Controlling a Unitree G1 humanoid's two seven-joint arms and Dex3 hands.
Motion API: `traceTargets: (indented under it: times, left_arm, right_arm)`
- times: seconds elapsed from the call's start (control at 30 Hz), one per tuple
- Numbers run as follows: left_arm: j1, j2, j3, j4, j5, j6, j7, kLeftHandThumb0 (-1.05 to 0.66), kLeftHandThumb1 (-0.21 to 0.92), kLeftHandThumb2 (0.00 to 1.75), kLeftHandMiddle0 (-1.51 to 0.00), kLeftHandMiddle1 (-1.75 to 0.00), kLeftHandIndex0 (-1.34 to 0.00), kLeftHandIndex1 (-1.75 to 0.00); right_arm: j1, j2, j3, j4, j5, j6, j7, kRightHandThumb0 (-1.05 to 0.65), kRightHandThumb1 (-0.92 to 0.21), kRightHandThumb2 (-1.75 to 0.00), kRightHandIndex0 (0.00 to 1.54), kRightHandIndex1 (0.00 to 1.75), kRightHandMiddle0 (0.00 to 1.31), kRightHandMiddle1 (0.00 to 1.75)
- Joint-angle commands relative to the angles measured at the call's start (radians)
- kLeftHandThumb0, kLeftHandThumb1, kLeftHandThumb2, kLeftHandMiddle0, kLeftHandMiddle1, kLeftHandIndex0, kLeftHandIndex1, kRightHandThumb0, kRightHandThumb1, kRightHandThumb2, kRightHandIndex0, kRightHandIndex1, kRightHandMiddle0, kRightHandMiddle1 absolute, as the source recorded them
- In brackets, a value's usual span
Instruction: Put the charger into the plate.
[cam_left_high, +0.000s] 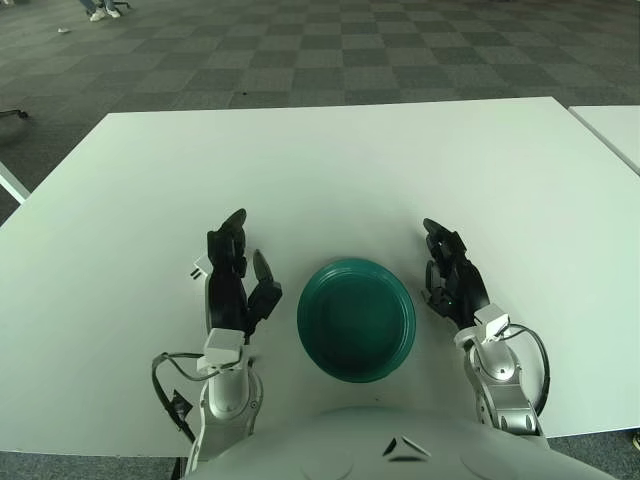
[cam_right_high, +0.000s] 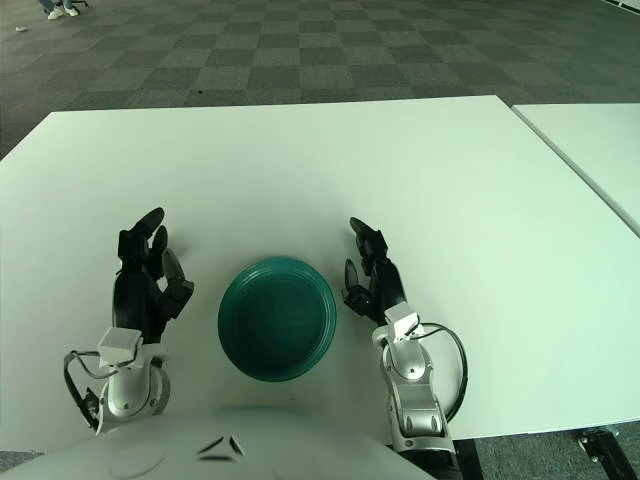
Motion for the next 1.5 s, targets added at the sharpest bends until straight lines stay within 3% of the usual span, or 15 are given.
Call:
traceTargets:
  times: [0.0,0.1,0.3,0.57,0.73,0.97,1.17,1.47]
  left_arm:
    - [-0.097,0.001,-0.021,-0.051,0.397,0.029,0.147,-0.72,0.92,0.66,-0.41,-0.06,0.00,-0.93]
    - [-0.164,0.049,0.041,-0.024,0.500,0.080,0.163,-0.83,0.92,0.63,-0.45,-0.10,0.00,-1.03]
    - [-0.198,0.102,0.102,-0.020,0.620,0.180,0.099,-1.00,0.92,0.65,-0.44,-0.14,0.00,-1.14]
    - [-0.227,0.158,0.161,-0.012,0.740,0.300,-0.015,-1.05,0.92,0.73,-0.37,-0.13,0.00,-1.13]
    - [-0.241,0.165,0.155,0.028,0.786,0.367,-0.067,-1.05,0.92,0.72,-0.31,-0.11,0.00,-1.00]
    - [-0.262,0.172,0.133,0.105,0.785,0.422,-0.119,-1.05,0.92,0.67,-0.23,-0.07,0.00,-0.96]
    - [-0.282,0.185,0.123,0.120,0.821,0.482,-0.180,-1.05,0.92,0.61,-0.18,-0.05,0.00,-0.94]
    - [-0.298,0.214,0.107,0.139,0.831,0.530,-0.265,-1.05,0.92,0.56,-0.14,-0.02,0.00,-0.77]
  right_arm:
    - [0.026,0.000,0.001,0.060,0.012,0.039,0.009,-0.84,-0.92,-0.86,0.16,0.02,0.00,0.60]
    - [0.025,-0.002,0.001,0.063,0.022,0.038,0.018,-0.83,-0.92,-0.86,0.16,0.02,0.00,0.59]
    - [0.023,-0.001,-0.005,0.074,0.040,0.034,0.032,-0.81,-0.92,-0.85,0.16,0.02,0.00,0.57]
    - [0.020,0.002,-0.012,0.092,0.063,0.015,0.045,-0.79,-0.92,-0.83,0.17,0.02,0.00,0.59]
    - [0.019,0.000,-0.015,0.095,0.079,0.015,0.055,-0.77,-0.92,-0.81,0.19,0.02,0.00,0.63]
    - [0.015,-0.003,-0.018,0.104,0.078,0.006,0.053,-0.75,-0.92,-0.80,0.20,0.02,0.00,0.66]
    - [0.012,-0.006,-0.019,0.110,0.073,0.002,0.051,-0.75,-0.92,-0.79,0.19,0.02,0.00,0.66]
    - [0.019,-0.013,-0.014,0.101,0.065,0.002,0.053,-0.74,-0.92,-0.82,0.18,0.01,0.00,0.65]
